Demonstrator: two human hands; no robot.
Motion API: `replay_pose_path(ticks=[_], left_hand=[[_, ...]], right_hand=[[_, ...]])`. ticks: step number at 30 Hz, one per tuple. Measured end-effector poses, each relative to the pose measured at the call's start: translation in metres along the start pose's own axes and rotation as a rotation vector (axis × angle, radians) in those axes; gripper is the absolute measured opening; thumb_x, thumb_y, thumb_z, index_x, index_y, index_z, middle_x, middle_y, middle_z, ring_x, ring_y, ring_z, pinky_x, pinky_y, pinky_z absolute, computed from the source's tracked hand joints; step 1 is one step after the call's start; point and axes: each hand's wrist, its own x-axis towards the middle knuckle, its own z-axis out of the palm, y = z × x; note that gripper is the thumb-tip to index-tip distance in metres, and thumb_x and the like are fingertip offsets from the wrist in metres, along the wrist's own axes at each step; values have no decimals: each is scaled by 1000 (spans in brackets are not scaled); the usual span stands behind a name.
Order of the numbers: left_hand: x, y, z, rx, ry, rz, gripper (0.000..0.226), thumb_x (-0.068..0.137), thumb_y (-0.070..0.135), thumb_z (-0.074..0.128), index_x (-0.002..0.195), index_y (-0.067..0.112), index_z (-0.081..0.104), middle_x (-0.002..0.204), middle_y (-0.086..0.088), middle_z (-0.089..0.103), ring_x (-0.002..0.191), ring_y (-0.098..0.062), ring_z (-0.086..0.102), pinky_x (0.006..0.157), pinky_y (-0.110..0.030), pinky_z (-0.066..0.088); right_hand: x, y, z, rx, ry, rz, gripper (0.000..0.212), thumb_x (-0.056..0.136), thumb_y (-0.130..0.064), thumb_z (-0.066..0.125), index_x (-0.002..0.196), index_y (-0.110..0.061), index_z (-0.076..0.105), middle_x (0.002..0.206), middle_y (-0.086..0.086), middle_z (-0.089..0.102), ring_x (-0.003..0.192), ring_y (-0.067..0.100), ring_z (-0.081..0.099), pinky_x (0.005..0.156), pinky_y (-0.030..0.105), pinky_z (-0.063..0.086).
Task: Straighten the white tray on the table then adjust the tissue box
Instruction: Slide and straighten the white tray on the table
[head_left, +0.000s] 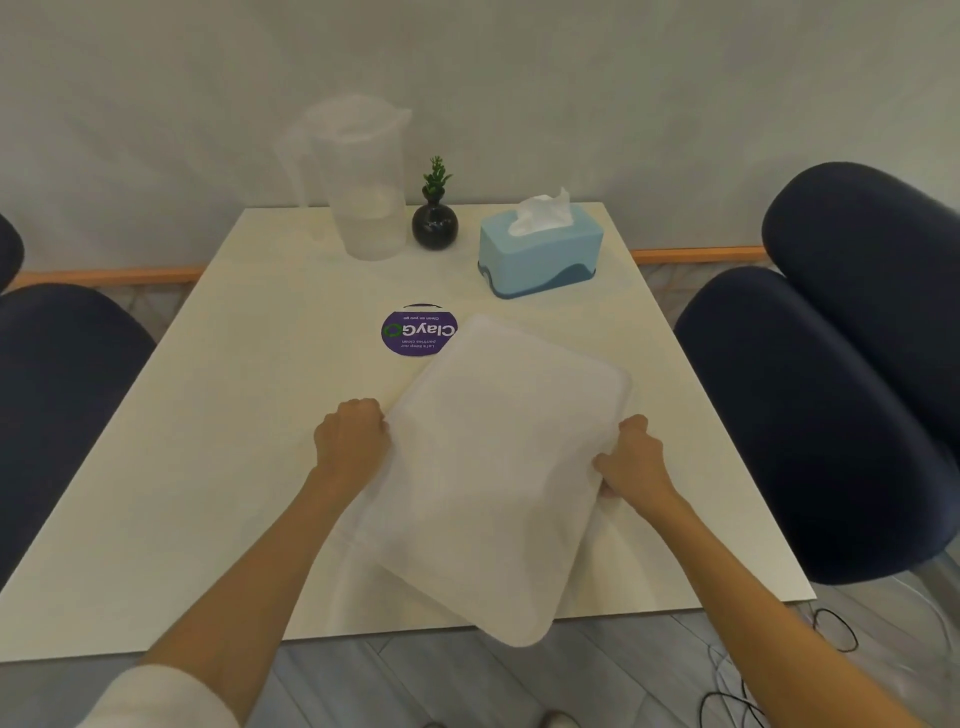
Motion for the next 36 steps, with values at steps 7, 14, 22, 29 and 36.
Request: replay_pose_path(ticks=[7,14,22,29,36], left_hand=[[-20,13,-4,-159,-154,-13,15,84,15,52,91,5,60,97,-15,65,84,-35,60,69,-33,43],[-36,47,1,-265,-252,-19,18,86,17,52,98,5,57,102,-12,61,87,-33,60,73,-36,47],[-53,93,16,-402,-238,-76,12,84,16,55,91,7,57,95,-11,64,83,-31,63,79,-46,55],[-69,125,25,-447,-213,-129,11,80,18,58,85,9,57,87,-14,66,79,-35,64,76,-45,56],[-74,134,24,-471,-208,-169,11,78,17,60,83,8,58,85,-15,67,77,-35,67,78,-49,57]], right_hand=[[20,-2,-25,41,52,47,34,78,9,49,110,21,55,110,38,62,77,39,64,83,53,54],[52,-4,-59,-30,60,-9,27,86,7,48,110,13,60,107,28,62,85,38,60,67,40,55],[89,12,-98,-155,28,-63,29,86,8,51,113,15,58,119,34,58,101,48,61,87,55,54],[113,35,-117,-174,-27,-135,25,82,7,51,101,18,64,111,35,63,97,49,62,86,58,53],[117,42,-122,-164,-66,-169,23,87,4,53,105,13,64,114,31,63,99,43,62,90,49,55]])
